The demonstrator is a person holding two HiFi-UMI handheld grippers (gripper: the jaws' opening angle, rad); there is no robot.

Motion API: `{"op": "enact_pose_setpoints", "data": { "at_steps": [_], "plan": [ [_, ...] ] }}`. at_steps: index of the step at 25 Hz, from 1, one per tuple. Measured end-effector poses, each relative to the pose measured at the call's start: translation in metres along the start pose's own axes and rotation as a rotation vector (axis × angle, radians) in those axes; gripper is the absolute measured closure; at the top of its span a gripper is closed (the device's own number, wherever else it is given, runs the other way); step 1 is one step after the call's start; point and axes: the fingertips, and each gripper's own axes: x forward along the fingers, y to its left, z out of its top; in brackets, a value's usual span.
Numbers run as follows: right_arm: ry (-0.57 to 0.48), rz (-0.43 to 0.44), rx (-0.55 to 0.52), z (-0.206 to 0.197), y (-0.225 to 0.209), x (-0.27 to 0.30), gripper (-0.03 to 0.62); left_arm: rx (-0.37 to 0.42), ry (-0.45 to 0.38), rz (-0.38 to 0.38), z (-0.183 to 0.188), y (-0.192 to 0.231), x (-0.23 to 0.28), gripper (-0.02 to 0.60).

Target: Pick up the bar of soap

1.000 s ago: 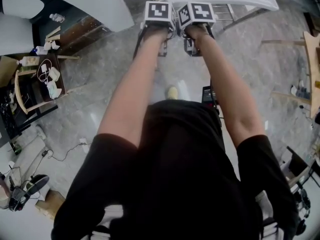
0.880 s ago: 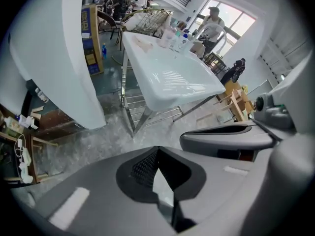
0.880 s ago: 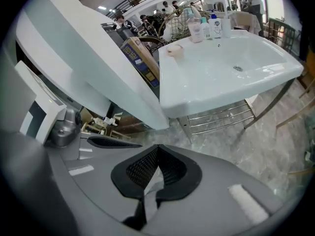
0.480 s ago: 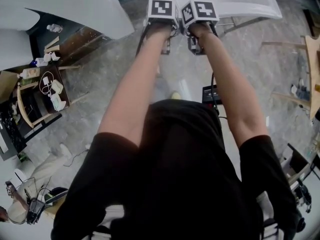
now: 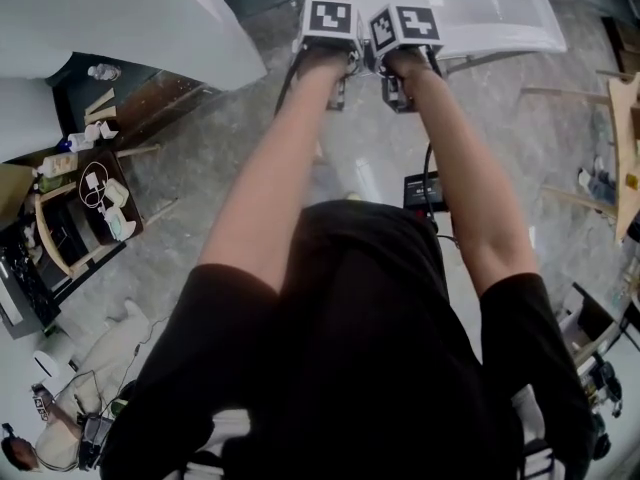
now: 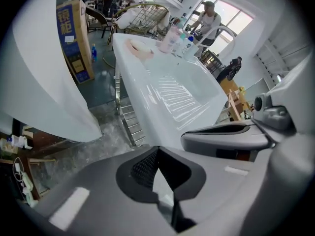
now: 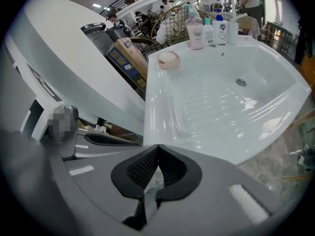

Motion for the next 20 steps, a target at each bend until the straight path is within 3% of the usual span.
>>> {"op": "enact_pose_setpoints", "data": {
  "at_steps": [9,14,20],
  "plan": [
    [-0.008,-0.011,0.005,0.036,0.002,0.008,0.580,0.002,0.026,-0.038,0.031,0.009,0.000,0.583],
    [-0.004,0.023,0.025,0.041,0.004,0.010,0.583,0.007,0.091,-0.064,0.030,0.007,0.001,0.581],
    [0.016,-0.020,0.010,0.042,-0.008,0.016,0.580,0.032,0.155,-0.039,0.028,0.009,0.001,0.581]
  ]
}}
